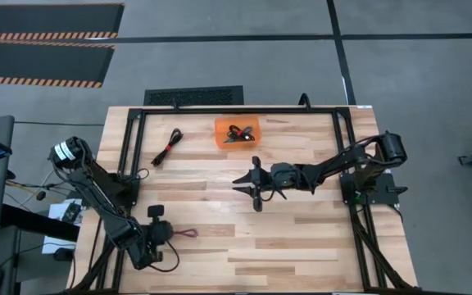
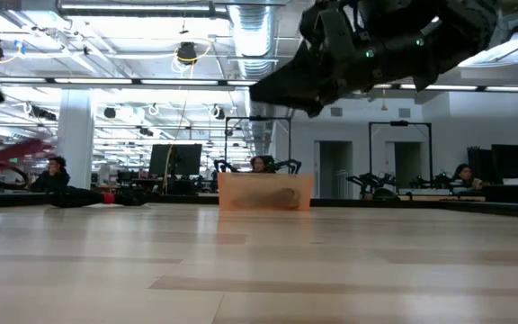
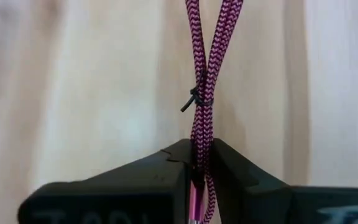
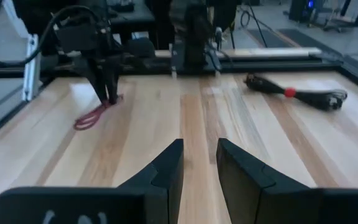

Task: Pick and place USB-C Cables
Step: Put the pink charger cable into the orange bin

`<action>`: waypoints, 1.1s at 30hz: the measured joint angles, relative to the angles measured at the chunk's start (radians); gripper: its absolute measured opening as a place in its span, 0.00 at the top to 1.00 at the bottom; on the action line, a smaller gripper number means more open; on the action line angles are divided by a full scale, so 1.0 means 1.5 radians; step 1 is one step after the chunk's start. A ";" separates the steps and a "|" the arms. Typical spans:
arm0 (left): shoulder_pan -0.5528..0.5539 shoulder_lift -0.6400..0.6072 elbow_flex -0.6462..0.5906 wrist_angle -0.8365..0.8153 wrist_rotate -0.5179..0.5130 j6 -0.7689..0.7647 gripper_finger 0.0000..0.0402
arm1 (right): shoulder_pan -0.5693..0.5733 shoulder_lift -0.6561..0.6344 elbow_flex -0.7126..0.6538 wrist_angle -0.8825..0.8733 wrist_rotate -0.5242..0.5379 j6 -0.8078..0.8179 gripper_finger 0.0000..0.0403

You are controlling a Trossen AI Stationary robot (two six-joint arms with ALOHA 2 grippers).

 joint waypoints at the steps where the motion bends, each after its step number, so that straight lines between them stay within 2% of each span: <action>1: 0.000 0.000 0.004 -0.003 -0.033 -0.009 0.95 | 0.003 -0.003 0.000 0.008 0.000 -0.002 0.70; 5: 0.000 -0.001 0.020 0.001 -0.193 -0.045 0.98 | 0.014 -0.015 0.000 0.035 -0.012 -0.002 0.70; 10: 0.032 -0.001 0.017 -0.006 -0.449 -0.106 0.99 | 0.026 -0.011 0.007 0.116 -0.072 0.006 0.70; 12: 0.060 -0.001 0.014 -0.008 -0.484 -0.115 1.00 | 0.032 -0.008 0.015 0.118 -0.085 0.010 0.70; 17: 0.159 -0.001 0.014 0.045 -0.429 -0.065 1.00 | 0.051 -0.007 0.038 0.098 -0.088 -0.021 0.67; 22: 0.232 -0.001 0.014 0.227 -0.329 0.156 1.00 | 0.053 -0.006 0.041 0.088 -0.065 -0.038 0.55; 26: 0.264 -0.002 0.014 0.362 -0.287 0.311 1.00 | 0.044 0.009 0.042 0.076 -0.018 -0.023 0.43; 29: 0.279 -0.003 0.015 0.395 -0.274 0.351 1.00 | 0.044 0.031 0.042 0.100 -0.011 0.000 0.39; 33: 0.296 -0.002 0.015 0.415 -0.246 0.361 1.00 | 0.051 0.064 0.042 0.186 -0.011 0.003 0.39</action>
